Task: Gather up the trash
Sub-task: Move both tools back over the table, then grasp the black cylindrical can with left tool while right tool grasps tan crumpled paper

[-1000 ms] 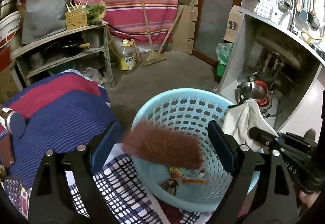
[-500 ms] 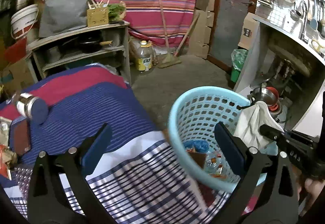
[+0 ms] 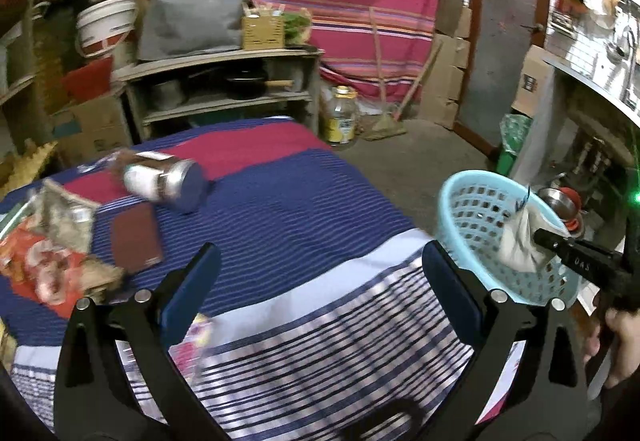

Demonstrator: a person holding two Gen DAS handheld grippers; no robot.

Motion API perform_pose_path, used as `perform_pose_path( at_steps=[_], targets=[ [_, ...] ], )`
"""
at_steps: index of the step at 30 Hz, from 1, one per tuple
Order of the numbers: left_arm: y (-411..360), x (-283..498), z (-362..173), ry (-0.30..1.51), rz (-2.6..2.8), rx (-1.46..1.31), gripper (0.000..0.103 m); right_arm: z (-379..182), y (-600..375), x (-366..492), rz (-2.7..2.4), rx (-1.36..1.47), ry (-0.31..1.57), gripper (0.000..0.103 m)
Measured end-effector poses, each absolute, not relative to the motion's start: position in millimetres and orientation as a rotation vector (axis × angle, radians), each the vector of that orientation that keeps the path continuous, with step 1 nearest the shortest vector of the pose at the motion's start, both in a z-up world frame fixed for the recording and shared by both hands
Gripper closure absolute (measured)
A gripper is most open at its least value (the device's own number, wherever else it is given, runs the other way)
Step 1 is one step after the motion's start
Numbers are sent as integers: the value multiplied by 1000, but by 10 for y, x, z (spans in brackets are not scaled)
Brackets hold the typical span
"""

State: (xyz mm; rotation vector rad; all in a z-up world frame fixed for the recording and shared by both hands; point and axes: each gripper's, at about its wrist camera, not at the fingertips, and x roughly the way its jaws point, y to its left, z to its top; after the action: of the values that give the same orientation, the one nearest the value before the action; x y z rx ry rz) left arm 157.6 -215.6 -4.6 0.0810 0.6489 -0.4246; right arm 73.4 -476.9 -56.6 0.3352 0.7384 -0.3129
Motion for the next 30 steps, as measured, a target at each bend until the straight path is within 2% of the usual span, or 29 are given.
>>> perform_pose_path(
  at_steps=[2, 3, 4, 8, 10, 15, 27, 30],
  targets=[
    [-1899, 1567, -46, 653, -390, 57, 6, -615, -4756, 767, -325, 333, 758, 82],
    [-1806, 1566, -44, 655, -377, 49, 6, -633, -4738, 778, -336, 326, 763, 53],
    [-1691, 1570, -43, 657, -359, 39, 6, -640, -4715, 766, -360, 316, 753, 34],
    [-1237, 1603, -61, 666, -291, 23, 6, -644, -4656, 751, -394, 311, 750, 30],
    [-1045, 1624, -71, 667, -255, 23, 6, -610, -4618, 733, -411, 311, 735, 22],
    [-560, 1661, -103, 674, -180, 1, 6, -471, -4452, 754, -421, 287, 701, 17],
    [338, 1755, -249, 702, -70, -44, 6, -301, -3520, 1004, -276, 162, 680, 16],
    [481, 1796, -321, 717, -50, -55, 6, -282, -3261, 1047, -232, 115, 668, 13]
  ],
)
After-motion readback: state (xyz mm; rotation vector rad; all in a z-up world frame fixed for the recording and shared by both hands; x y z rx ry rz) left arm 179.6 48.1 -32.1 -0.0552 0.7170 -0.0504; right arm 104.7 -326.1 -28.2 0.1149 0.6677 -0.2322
